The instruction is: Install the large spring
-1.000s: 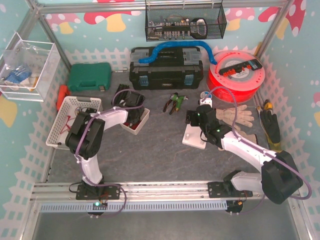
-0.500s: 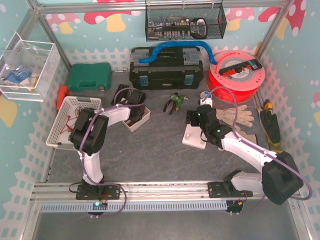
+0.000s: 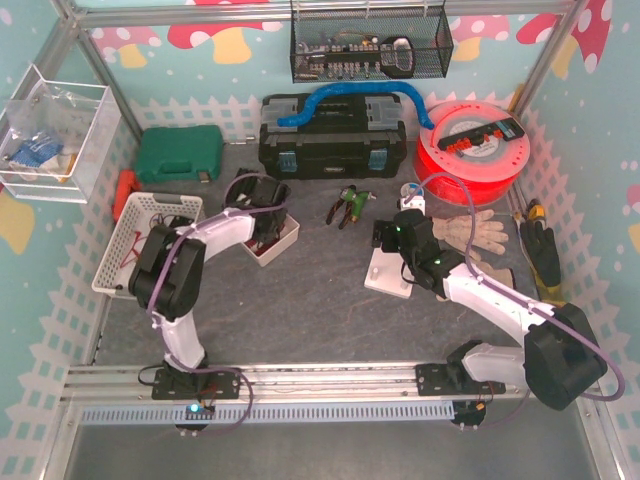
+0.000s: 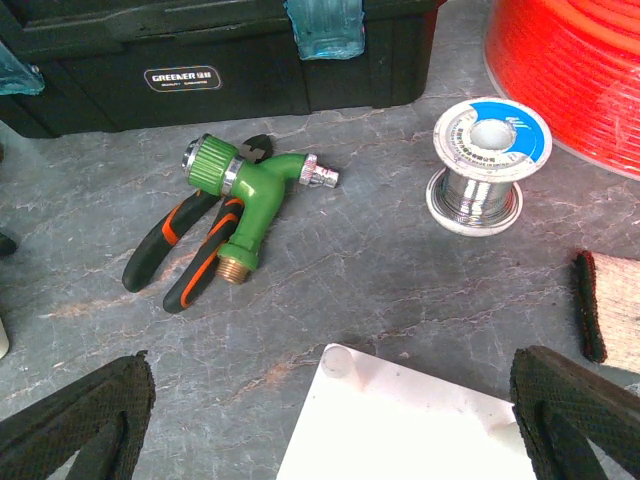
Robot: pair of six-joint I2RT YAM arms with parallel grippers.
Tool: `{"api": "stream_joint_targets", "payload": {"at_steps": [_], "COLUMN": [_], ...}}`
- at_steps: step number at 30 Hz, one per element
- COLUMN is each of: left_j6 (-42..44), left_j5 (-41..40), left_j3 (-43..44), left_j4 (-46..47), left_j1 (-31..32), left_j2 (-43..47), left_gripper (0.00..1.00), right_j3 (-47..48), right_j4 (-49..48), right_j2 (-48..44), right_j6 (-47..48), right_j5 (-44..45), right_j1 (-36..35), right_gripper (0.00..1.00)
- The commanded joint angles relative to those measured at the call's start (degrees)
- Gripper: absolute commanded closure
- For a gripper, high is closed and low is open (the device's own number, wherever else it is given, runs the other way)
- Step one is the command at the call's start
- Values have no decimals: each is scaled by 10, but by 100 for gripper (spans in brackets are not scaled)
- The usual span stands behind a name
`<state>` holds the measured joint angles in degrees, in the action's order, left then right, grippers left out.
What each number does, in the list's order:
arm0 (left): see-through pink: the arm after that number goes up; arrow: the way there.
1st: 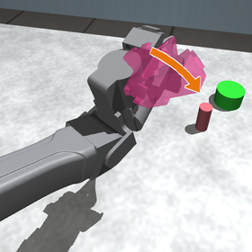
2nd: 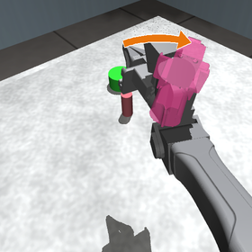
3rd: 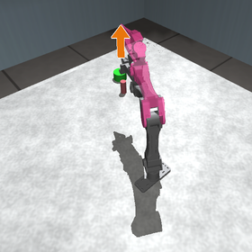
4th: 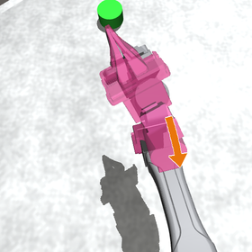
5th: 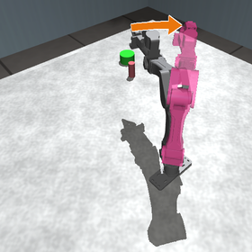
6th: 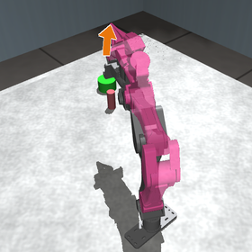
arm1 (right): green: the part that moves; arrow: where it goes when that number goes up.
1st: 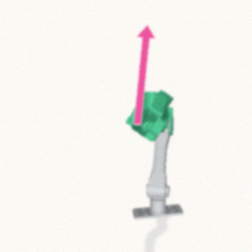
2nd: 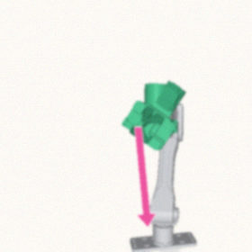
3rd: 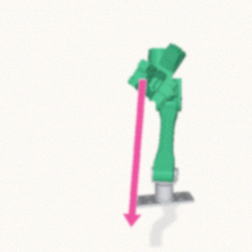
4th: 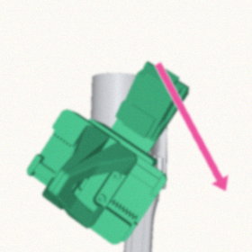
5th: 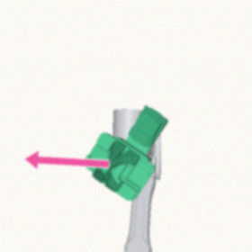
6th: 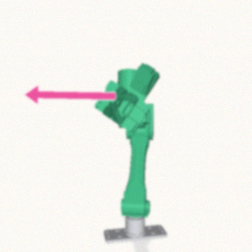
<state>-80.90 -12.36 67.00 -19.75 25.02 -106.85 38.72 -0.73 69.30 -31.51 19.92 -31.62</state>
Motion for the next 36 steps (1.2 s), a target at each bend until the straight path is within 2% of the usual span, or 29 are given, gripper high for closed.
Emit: {"api": "stream_joint_targets", "payload": {"at_steps": [1, 7, 11, 14, 16, 21, 23, 26, 30, 36], "left_j6": [35, 83, 161, 261, 359, 548, 640, 788, 874, 978], "left_j5": [-39, -56, -57, -58, -50, 0, 38, 58, 58, 46], "left_j3": [3, -10, -44, -103, -162, -294, -357, -448, -492, -544], "left_j4": [-20, -2, 57, 168, 254, 437, 528, 689, 755, 850], "left_j1": [6, 16, 27, 49, 66, 102, 123, 192, 237, 287], "left_j2": [69, 139, 198, 265, 309, 400, 429, 449, 436, 388], "left_gripper": [85, 85, 85, 84, 84, 90, 94, 98, 98, 100], "right_j3": [-6, -5, -10, -8, -5, 22, 34, 48, 51, 80], "right_j4": [-9, -14, -29, -33, -33, 6, 24, 46, 47, 84], "right_j2": [-8, -9, -11, -11, -11, -27, -38, -49, -57, -64], "right_j6": [5, 4, 9, 14, 26, 44, 51, 43, 21, 9], "right_j5": [12, 0, -26, -42, -60, -93, -130, -209, -308, -342], "right_j1": [-4, -4, -4, -4, -4, -3, -4, -4, -13, -63], "right_gripper": [4, 4, 4, 4, 4, 6, 8, 16, 26, 38]}}
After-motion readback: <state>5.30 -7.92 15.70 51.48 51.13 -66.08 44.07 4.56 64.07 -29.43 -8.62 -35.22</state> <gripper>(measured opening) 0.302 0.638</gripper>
